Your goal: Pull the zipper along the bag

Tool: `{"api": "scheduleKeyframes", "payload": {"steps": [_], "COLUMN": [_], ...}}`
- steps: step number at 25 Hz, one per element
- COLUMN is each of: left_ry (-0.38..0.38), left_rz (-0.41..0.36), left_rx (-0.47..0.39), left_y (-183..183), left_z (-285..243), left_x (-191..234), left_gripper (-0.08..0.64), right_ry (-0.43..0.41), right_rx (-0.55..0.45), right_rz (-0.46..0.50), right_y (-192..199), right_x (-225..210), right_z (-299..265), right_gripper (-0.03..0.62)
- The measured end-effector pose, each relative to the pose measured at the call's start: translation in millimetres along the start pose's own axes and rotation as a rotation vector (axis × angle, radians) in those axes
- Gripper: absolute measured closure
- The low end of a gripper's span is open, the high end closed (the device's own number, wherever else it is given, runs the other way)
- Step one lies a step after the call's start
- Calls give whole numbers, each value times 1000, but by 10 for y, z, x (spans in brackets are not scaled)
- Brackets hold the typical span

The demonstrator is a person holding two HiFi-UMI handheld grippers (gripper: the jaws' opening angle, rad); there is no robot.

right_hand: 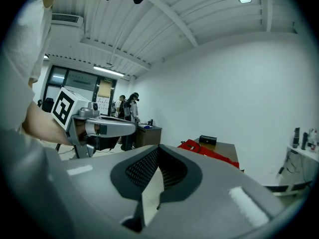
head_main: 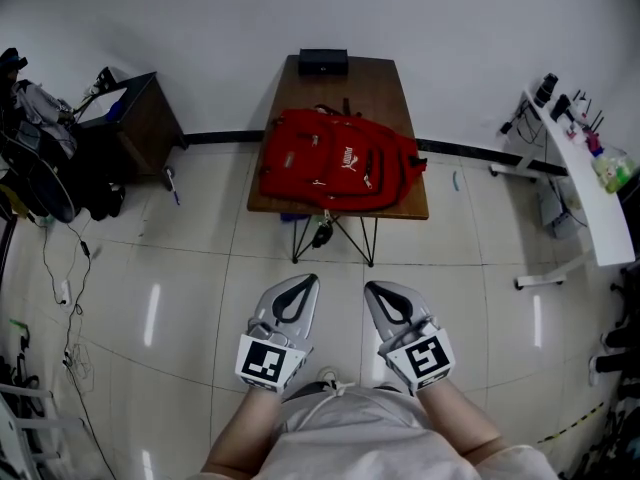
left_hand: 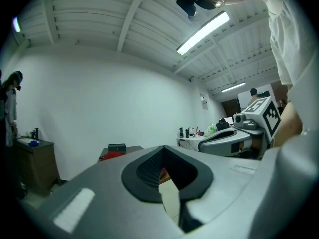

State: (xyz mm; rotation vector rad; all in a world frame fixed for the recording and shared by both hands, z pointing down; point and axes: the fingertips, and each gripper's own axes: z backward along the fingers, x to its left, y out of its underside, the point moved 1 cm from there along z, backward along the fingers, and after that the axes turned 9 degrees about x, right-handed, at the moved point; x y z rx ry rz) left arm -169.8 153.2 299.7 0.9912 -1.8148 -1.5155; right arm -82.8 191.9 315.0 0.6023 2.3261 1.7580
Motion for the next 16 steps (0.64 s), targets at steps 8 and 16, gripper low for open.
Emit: {"api": "scheduleKeyframes", "payload": {"steps": [8,16], "left_ry": [-11,14], "left_rz": [2,15], "left_rx": [6,17], "left_y": [67,94], "left_z": [49,64], "left_x": [74,39], "left_gripper": [552,552], "right_ry": [3,24], "right_rx": [-5,-14], "right_rz": [6,-2], "right_y": [-21,-41], "right_x": [13,54], "right_z": [-4,52], "right_gripper": [586,586]}}
